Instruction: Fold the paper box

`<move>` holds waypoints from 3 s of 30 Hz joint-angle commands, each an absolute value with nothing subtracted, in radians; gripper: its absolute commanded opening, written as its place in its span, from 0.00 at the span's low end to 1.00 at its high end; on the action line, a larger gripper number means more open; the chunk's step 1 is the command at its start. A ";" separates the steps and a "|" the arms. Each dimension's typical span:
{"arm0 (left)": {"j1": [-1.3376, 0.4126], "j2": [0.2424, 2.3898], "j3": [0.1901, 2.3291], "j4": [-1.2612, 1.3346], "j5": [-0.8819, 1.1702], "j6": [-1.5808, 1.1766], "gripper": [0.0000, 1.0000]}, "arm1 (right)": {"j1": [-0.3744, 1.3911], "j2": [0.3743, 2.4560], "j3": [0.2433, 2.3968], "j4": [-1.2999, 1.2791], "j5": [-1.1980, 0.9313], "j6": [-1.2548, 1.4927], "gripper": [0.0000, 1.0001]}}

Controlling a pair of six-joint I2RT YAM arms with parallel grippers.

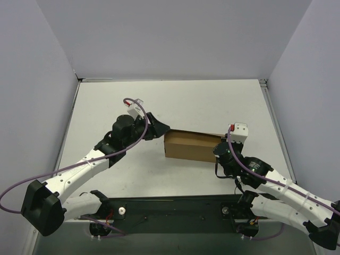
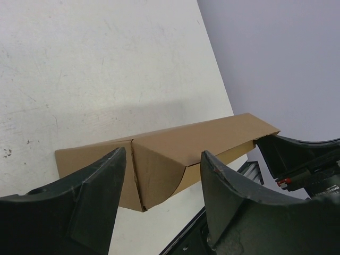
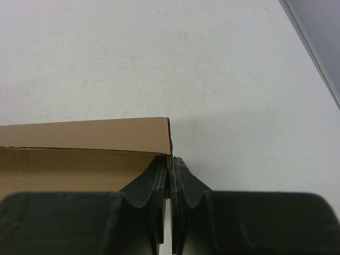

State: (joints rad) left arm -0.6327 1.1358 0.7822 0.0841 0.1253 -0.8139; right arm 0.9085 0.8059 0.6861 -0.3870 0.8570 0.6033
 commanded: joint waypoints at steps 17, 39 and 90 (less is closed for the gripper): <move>-0.635 1.103 0.651 0.100 0.118 -0.824 0.24 | 0.923 0.818 0.661 -0.500 0.798 0.620 0.03; -0.635 1.117 0.658 0.032 0.117 -0.733 0.23 | 0.943 0.723 0.891 -0.629 0.657 0.569 0.68; -0.661 1.144 0.756 0.023 0.153 -0.670 0.31 | 0.388 0.571 0.614 -0.494 0.144 0.735 0.09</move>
